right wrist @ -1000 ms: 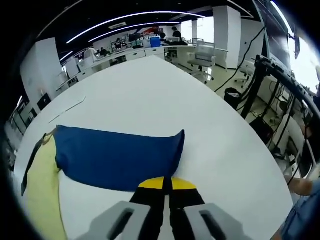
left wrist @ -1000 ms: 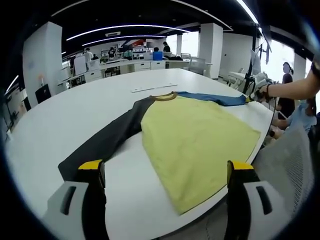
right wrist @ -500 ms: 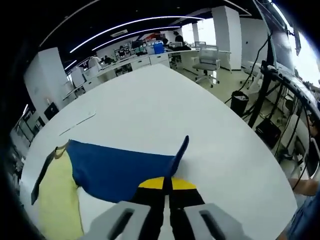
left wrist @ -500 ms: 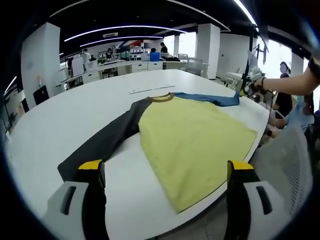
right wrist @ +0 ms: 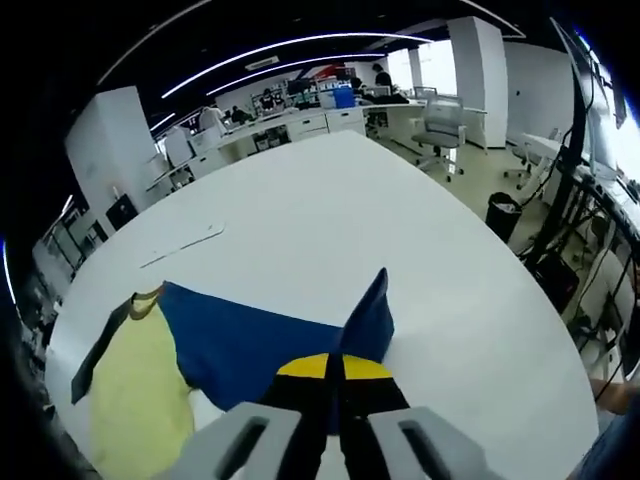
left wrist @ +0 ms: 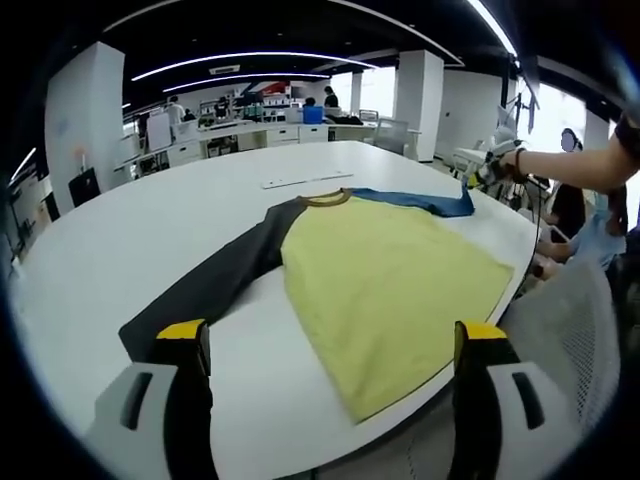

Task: Fold the garment on the visible template until the final outline fits inside the template.

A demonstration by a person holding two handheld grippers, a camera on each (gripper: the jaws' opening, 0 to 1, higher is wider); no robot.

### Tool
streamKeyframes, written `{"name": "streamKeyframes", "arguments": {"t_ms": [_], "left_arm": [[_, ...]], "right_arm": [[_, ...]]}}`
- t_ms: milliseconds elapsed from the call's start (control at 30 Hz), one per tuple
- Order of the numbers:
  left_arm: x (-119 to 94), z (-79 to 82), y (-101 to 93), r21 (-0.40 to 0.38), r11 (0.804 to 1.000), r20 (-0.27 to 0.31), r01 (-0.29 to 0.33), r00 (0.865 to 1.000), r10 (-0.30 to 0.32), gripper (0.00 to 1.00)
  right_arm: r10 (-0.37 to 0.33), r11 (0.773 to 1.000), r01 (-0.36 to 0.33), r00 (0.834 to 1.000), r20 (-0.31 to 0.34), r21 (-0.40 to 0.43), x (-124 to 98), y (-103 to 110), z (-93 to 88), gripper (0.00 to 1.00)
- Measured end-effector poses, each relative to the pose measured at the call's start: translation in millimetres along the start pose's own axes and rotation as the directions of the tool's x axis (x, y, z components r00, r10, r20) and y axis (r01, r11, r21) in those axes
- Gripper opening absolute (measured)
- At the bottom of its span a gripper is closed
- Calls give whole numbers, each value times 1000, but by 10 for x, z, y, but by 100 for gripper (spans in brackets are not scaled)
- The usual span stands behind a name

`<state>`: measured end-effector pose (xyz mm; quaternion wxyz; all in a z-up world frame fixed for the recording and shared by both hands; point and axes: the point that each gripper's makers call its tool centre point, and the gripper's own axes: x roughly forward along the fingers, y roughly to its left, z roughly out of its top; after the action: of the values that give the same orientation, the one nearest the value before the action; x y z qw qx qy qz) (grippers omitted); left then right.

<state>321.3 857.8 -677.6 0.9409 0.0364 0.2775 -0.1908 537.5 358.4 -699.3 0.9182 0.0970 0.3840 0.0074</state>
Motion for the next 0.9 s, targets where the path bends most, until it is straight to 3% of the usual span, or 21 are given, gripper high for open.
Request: {"name": "streamKeyframes", "arguments": {"t_ms": [433, 900], "left_arm": [[-43, 46, 29, -8, 1000, 21, 6, 1000, -6, 99], [-38, 10, 59, -11, 1000, 11, 12, 1000, -11, 99]], "right_arm": [[77, 995, -78, 997, -18, -61, 224, 503, 205, 0], [144, 973, -156, 986, -82, -167, 367, 1100, 239, 0]]}}
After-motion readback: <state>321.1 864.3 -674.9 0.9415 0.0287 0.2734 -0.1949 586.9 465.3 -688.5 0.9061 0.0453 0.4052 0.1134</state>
